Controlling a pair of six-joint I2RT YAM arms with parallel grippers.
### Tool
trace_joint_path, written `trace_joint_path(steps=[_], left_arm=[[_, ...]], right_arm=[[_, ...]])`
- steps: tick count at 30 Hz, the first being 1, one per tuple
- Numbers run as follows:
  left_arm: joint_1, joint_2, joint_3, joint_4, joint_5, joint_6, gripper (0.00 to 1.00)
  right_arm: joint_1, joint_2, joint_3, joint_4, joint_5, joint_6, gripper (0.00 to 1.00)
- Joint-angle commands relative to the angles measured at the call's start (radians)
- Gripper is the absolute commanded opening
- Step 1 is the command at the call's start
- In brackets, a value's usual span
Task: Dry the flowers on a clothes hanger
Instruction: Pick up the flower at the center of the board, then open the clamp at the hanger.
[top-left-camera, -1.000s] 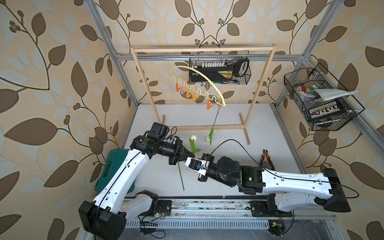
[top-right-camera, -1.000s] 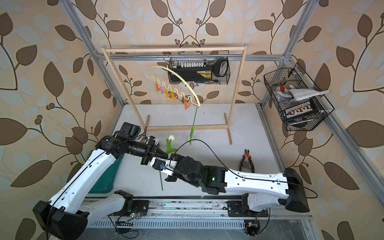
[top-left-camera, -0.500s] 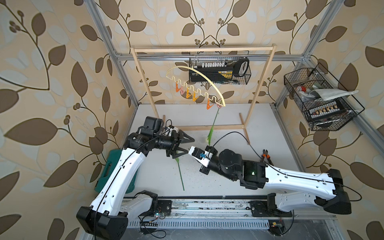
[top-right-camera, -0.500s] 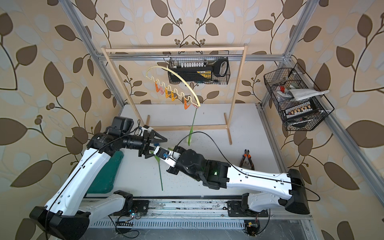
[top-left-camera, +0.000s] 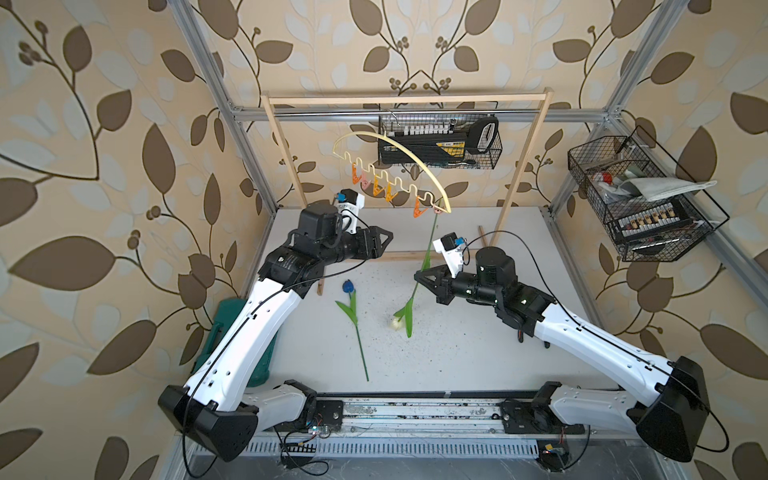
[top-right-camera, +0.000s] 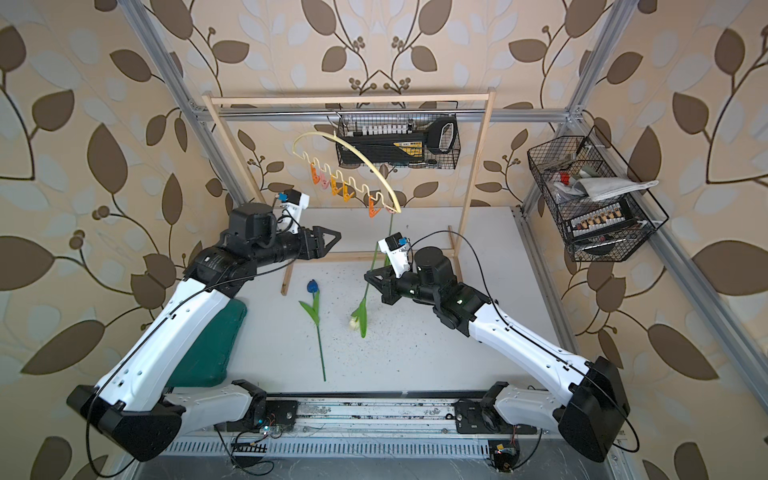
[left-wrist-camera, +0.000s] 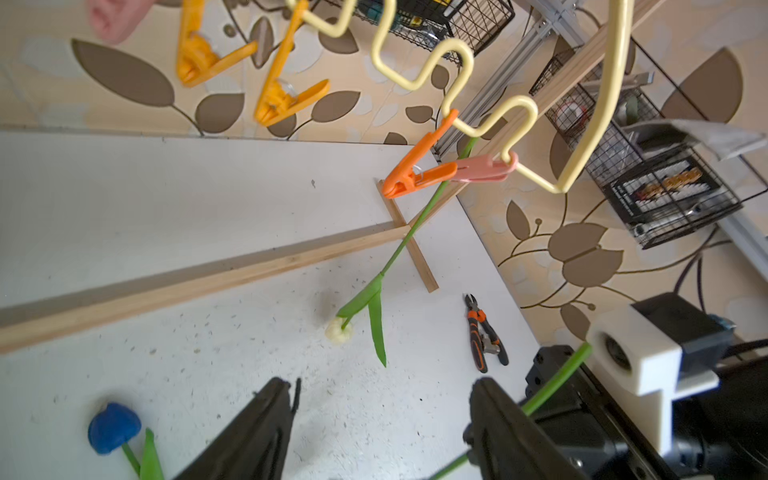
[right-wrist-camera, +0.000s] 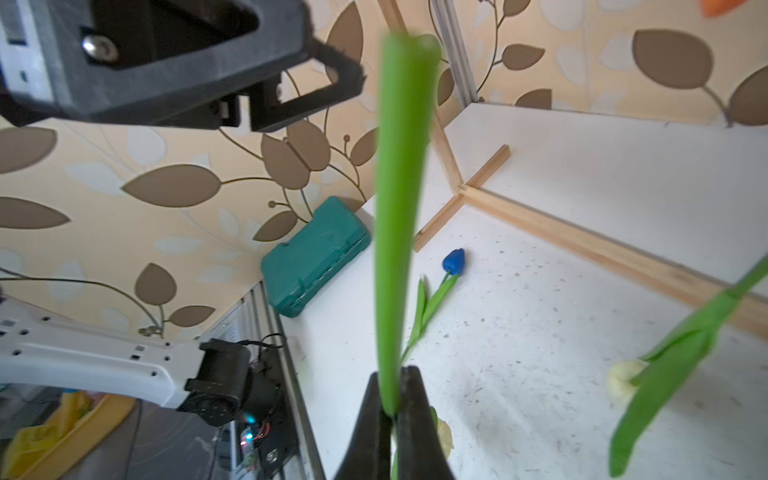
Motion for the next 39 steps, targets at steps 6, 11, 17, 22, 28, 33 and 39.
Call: trace_joint_path(steps=[6,11,17,22,28,33,39], left_arm=[[-0.030,0.074,0.027,0.220,-0.119,0.215,0.71],[-0.033,0.104,-0.020,0.333,-0.101,0.267,0.71],[-0.048,0.117,-0.088,0.462,-0.074,0.312,0.72],[-0.056,0.172,-0.053,0.463,-0.040,0.363,0.64],[-0.073,0.218,-0.049,0.518,-0.052,0.392,0.66],[-0.098,0.254,-0.013,0.516,-0.059,0.407,0.66],[-0.105,0.281,0.020,0.508,-0.083,0.426,0.67]], right_arm=[[-0.014,0.019,-0.089,0.210,-0.162,0.177,0.00],[-0.027,0.013,-0.098,0.199,-0.162,0.153,0.00],[-0.055,0.006,-0.107,0.191,-0.179,0.139,0.00],[-0.072,0.012,-0.114,0.197,-0.201,0.142,0.00],[-0.085,0.020,-0.116,0.200,-0.220,0.143,0.00],[-0.098,0.028,-0.116,0.204,-0.235,0.143,0.00],[-0.109,0.036,-0.111,0.207,-0.255,0.145,0.00]])
